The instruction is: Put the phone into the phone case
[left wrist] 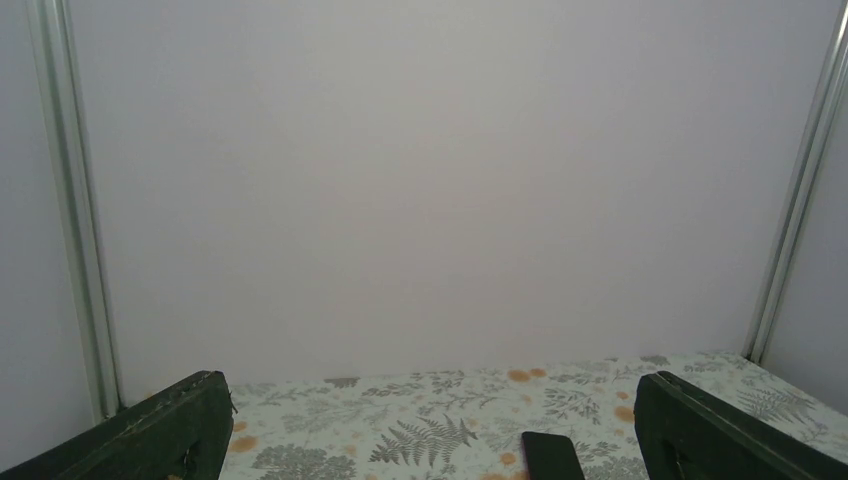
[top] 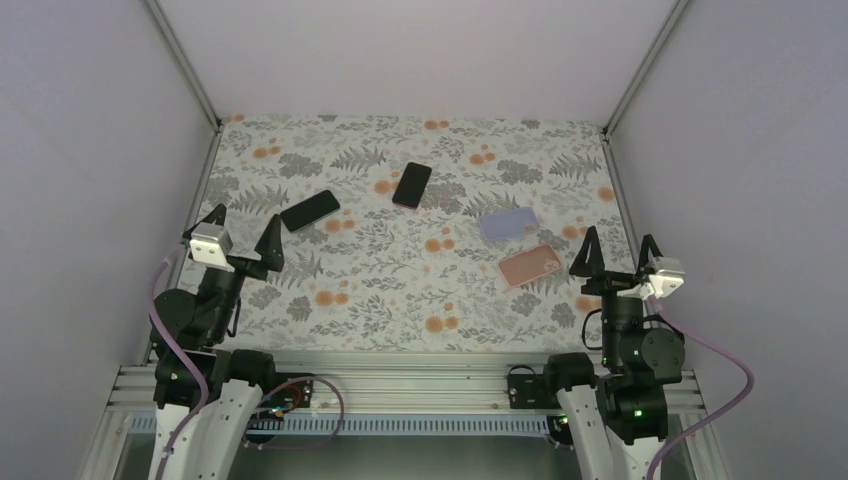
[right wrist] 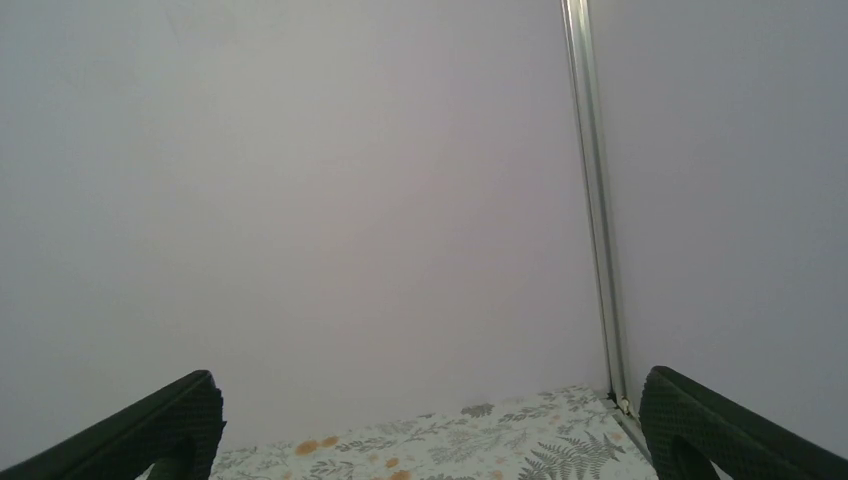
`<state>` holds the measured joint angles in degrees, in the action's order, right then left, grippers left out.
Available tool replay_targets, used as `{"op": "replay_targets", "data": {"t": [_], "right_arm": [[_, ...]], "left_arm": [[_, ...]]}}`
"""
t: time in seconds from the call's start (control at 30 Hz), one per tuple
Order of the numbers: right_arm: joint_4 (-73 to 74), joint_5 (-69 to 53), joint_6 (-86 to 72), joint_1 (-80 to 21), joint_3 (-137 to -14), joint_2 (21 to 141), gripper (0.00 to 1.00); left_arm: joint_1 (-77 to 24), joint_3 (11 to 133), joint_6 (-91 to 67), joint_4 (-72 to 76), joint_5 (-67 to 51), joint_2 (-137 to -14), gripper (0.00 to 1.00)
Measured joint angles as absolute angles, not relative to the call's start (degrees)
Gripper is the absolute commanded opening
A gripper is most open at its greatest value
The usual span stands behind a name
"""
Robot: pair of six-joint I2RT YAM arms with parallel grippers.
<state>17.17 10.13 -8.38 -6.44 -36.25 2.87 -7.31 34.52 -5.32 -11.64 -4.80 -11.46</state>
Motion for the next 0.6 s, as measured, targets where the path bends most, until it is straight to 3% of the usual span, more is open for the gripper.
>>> {"op": "replay_targets", "data": {"t": [0.3, 0.6], "right_arm": [[17.34, 9.98, -8.45, -6.44, -36.38, 4.27, 0.99], [19.25, 8.88, -10.00, -6.44, -39.66, 13.19, 0.99]], "left_arm": [[-7.31, 34.52, -5.32, -11.64, -4.99, -11.46, 1.00], [-7.31, 34.48, -5.32, -11.64, -4.99, -11.46, 1.00]]}}
